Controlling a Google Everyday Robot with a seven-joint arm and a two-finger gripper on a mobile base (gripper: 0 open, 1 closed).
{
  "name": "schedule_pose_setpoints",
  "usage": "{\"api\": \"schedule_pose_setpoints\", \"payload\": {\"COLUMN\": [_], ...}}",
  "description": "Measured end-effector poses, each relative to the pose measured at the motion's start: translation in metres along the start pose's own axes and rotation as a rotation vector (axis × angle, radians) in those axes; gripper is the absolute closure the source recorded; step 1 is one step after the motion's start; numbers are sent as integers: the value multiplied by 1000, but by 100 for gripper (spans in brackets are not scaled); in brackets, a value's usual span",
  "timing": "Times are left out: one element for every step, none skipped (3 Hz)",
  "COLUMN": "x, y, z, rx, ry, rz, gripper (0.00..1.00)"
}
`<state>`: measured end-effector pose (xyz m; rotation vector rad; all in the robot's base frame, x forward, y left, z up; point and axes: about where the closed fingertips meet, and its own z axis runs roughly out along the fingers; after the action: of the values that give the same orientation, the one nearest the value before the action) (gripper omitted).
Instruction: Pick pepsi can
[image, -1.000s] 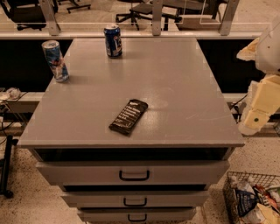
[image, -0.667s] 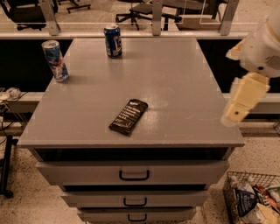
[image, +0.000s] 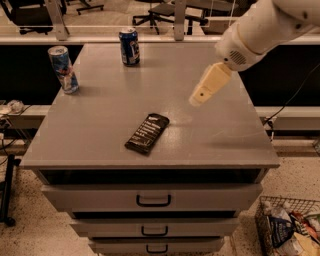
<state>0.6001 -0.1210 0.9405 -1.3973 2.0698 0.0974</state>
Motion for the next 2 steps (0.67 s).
{"api": "schedule_pose_setpoints", "payload": {"x": [-45,-79], "y": [-33,-62], "z": [33,53], "rx": [65,74], "ry": [-143,-274], "rz": [68,144], "gripper": [0,0]}}
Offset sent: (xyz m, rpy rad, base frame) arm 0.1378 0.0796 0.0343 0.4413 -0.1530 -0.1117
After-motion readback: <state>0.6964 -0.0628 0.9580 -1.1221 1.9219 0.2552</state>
